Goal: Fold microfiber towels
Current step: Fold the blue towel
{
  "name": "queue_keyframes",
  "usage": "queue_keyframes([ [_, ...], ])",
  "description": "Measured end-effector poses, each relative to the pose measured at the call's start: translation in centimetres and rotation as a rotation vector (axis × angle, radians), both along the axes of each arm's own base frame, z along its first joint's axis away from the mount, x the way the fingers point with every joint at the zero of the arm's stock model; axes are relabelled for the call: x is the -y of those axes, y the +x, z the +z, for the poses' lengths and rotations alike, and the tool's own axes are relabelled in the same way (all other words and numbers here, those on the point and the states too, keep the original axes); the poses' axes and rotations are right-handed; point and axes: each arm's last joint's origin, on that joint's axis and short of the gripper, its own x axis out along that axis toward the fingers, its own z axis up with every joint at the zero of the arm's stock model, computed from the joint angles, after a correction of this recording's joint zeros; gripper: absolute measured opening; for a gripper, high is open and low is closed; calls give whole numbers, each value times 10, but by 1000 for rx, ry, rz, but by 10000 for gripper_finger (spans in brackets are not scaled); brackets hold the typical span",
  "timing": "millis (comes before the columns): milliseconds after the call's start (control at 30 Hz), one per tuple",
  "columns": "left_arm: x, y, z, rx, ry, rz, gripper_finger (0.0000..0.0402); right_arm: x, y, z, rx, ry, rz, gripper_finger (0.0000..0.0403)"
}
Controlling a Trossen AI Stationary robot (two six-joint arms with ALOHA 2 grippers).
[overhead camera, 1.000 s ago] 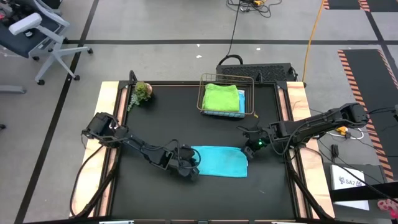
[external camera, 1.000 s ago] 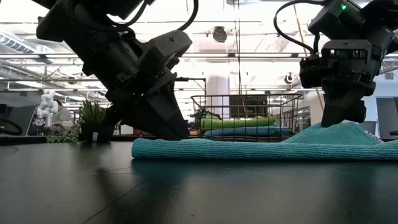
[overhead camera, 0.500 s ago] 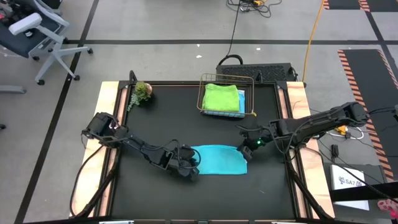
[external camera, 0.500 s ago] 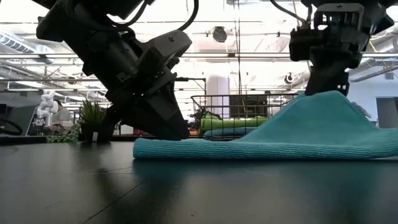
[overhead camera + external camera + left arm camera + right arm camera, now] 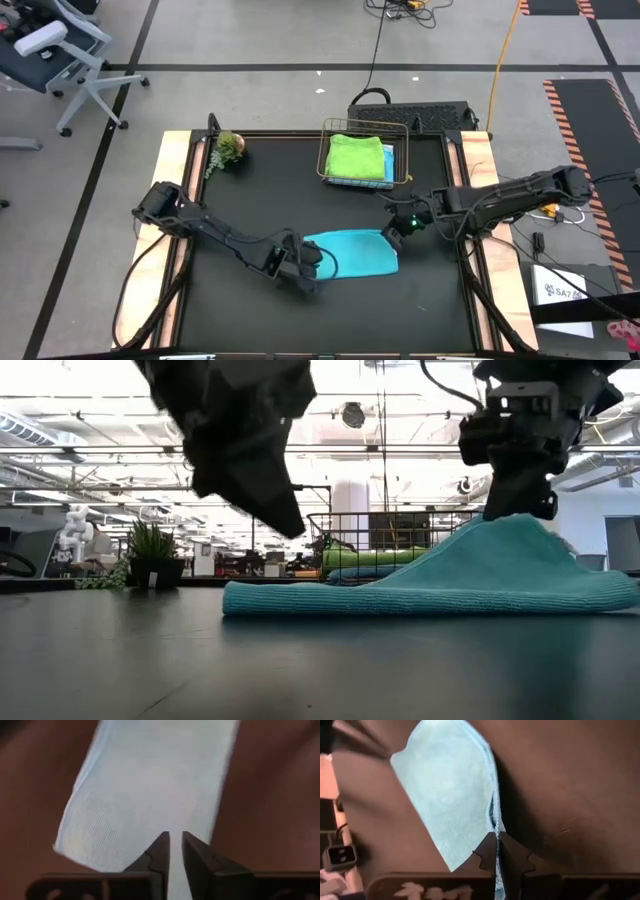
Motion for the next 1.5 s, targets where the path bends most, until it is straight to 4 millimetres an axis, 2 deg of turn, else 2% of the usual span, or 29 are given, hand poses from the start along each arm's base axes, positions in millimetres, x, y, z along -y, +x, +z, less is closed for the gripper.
queue_keyframes([
  [100, 2, 3, 9, -30, 34, -83, 27, 7, 1, 2, 7, -9, -22, 0],
  [200, 2, 2, 8, -53, 46, -117, 6, 12, 3, 8, 8, -17, -39, 0],
  [533, 0, -6, -1, -116, 27, -103, 3, 16, 5, 42, -51, -83, -24, 0],
  [767, -2, -3, 0, -96, 75, -131, 6, 21, 8, 39, -101, -109, -84, 0],
  [933, -5, 1, -7, -99, 89, -133, 8, 23, 29, 23, -112, -76, -121, 0],
  [1100, -5, 0, -12, -127, 106, -148, 8, 22, 50, 14, -39, -13, -120, 0],
  [1367, -5, -4, -13, -177, 151, -197, 15, 18, 82, 36, 170, -25, -191, 0],
  [1500, -6, -5, -14, -191, 178, -220, 6, 15, 103, 37, 238, -15, -184, 0],
])
